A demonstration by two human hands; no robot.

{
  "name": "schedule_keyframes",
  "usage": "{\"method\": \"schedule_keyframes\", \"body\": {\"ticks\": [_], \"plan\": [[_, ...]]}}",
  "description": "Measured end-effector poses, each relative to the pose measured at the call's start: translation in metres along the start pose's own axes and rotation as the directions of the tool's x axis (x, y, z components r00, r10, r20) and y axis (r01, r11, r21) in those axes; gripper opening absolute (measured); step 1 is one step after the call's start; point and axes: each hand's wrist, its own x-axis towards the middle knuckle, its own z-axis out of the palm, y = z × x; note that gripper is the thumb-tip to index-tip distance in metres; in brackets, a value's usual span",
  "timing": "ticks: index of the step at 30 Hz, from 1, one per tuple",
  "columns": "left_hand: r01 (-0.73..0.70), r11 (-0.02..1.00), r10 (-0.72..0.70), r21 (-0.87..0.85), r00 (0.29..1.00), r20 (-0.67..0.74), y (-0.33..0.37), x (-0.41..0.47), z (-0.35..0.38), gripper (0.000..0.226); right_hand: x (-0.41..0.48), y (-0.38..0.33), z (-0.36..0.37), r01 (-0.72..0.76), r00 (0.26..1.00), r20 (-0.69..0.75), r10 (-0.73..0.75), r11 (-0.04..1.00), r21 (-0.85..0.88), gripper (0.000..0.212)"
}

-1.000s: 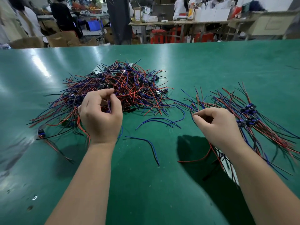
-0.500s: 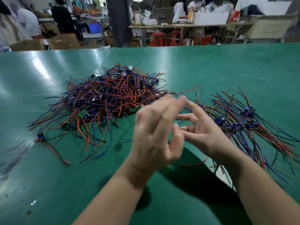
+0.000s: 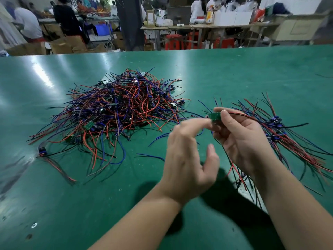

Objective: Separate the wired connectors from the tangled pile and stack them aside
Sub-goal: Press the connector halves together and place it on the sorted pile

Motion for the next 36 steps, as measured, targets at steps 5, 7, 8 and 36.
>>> {"method": "schedule_keyframes", "body": {"ticks": [5,7,8,36], "plan": [[0.51,0.845,-0.503,-0.159,0.86,0.083,-0.013,0.009,-0.012,0.046,-0.002,-0.006,0.0,-0.05,0.999,-0.003,0.051,0.994,0.099,0.018],[0.584,0.758,-0.559,-0.29,0.811,0.174,-0.016,0.008,-0.013,0.047,-0.002,-0.007,0.001,-0.054,0.998,-0.012,0.055,0.995,0.086,0.017],[0.58,0.757,-0.543,-0.303,0.815,0.203,-0.017,0.007,-0.014,0.046,-0.002,-0.007,0.001,-0.045,0.999,-0.022,0.046,0.997,0.061,0.016],[0.905,0.227,-0.767,-0.36,0.394,0.506,-0.018,0.009,-0.01,0.014,0.007,0.007,-0.023,-0.023,0.988,0.107,0.11,0.798,-0.602,0.033]]}}
